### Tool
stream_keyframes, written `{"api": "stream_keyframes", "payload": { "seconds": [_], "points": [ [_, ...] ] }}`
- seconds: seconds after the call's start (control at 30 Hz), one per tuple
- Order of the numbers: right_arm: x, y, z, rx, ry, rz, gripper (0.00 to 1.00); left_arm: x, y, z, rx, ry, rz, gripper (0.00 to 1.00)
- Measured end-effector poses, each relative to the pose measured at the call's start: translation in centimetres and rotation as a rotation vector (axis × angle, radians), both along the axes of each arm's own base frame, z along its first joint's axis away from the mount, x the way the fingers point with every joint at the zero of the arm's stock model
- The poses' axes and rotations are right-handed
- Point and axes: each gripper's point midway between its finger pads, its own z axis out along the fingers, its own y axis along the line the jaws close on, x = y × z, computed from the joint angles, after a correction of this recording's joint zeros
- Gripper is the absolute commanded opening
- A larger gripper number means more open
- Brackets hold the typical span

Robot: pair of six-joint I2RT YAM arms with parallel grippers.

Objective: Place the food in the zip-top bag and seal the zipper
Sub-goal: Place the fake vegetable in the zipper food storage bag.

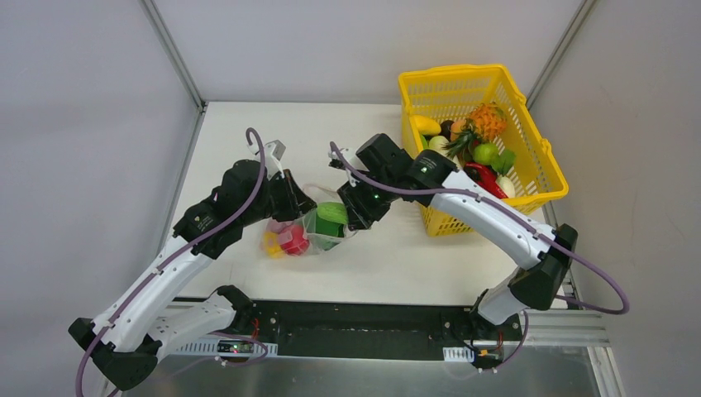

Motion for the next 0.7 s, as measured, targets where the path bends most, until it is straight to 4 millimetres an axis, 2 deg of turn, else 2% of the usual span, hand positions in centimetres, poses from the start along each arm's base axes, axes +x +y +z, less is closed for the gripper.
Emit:
{"api": "stream_keyframes", "payload": {
  "seconds": [0.3, 0.7],
  "points": [
    [1.0, 2.0, -1.4, -0.12, -0.042, -0.034, 0.37, -0.2, -0.4, 0.0, -0.009, 0.005, -0.022, 0.0],
    [1.6, 3.9, -0.1, -0.062, -0.068, -0.042, 0.49, -0.3, -0.6, 1.0, -0.042, -0.026, -0.035, 0.0]
  ]
}}
